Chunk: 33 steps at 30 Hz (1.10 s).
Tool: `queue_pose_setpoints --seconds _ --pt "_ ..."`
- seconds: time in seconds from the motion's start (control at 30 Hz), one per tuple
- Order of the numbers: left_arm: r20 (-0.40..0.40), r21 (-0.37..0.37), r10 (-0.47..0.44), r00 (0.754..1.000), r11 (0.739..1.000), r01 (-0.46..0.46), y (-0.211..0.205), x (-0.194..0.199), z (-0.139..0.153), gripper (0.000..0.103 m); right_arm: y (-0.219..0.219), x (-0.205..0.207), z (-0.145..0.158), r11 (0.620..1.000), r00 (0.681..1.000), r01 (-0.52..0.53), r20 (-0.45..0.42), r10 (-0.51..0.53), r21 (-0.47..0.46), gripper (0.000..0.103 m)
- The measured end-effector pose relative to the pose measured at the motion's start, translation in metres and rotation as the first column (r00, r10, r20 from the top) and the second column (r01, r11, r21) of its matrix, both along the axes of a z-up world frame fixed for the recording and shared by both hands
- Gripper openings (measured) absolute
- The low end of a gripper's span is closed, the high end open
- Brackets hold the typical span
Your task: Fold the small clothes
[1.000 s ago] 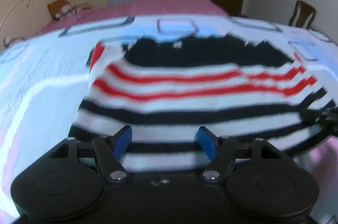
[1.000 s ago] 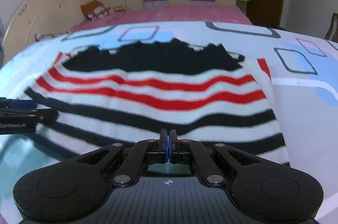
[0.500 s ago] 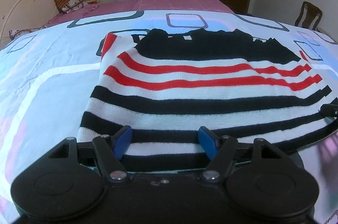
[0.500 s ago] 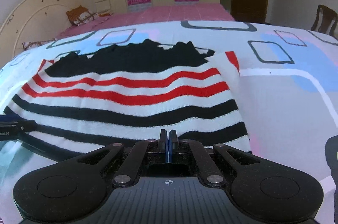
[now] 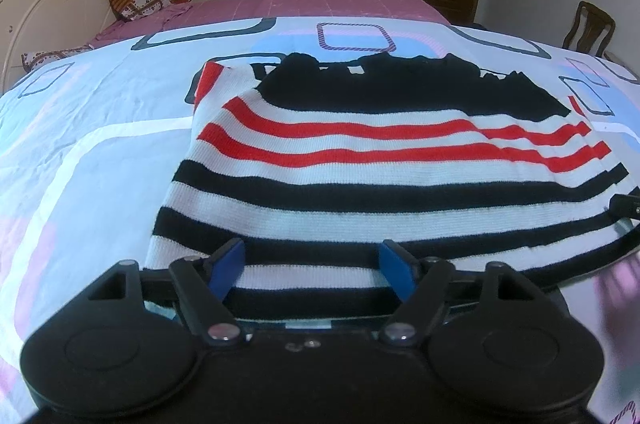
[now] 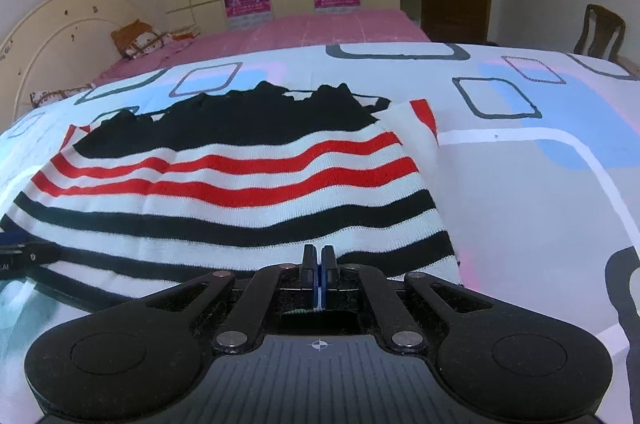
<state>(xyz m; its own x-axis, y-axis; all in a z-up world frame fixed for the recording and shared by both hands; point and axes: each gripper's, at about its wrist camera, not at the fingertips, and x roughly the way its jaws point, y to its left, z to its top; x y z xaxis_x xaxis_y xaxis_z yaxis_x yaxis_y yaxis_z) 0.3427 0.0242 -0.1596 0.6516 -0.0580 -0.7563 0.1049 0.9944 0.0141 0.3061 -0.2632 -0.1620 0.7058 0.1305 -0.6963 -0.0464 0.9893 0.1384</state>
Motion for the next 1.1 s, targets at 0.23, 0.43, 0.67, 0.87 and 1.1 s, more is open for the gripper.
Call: queue_pose_setpoints --seconds 0.23,0.43,0.67,0.87,1.1 --pt "-0.002 -0.004 0.003 1.0 1.0 -0.003 -0.001 -0.001 0.0 0.075 0.004 -0.005 0.009 1.0 0.996 -0.013 0.091 0.014 -0.005 0.098" --pt "-0.009 -0.037 0.006 1.0 0.999 -0.007 0.001 -0.004 0.007 0.075 0.001 0.002 -0.001 1.0 1.0 -0.011 0.021 0.011 0.016 0.079" --pt "-0.083 -0.129 0.009 0.996 0.991 -0.02 0.017 -0.015 0.018 0.081 0.001 -0.004 0.012 1.0 0.999 -0.013 0.035 0.012 0.028 0.079" --pt "-0.214 -0.334 0.036 0.976 0.936 -0.108 0.046 -0.026 0.01 0.084 0.021 0.006 0.035 0.995 0.998 -0.059 0.03 0.057 0.075 0.079" --pt "-0.215 -0.513 0.095 0.972 0.836 -0.195 0.064 -0.014 -0.01 0.086 0.063 0.018 0.025 0.992 0.994 -0.106 0.026 0.105 0.068 0.076"
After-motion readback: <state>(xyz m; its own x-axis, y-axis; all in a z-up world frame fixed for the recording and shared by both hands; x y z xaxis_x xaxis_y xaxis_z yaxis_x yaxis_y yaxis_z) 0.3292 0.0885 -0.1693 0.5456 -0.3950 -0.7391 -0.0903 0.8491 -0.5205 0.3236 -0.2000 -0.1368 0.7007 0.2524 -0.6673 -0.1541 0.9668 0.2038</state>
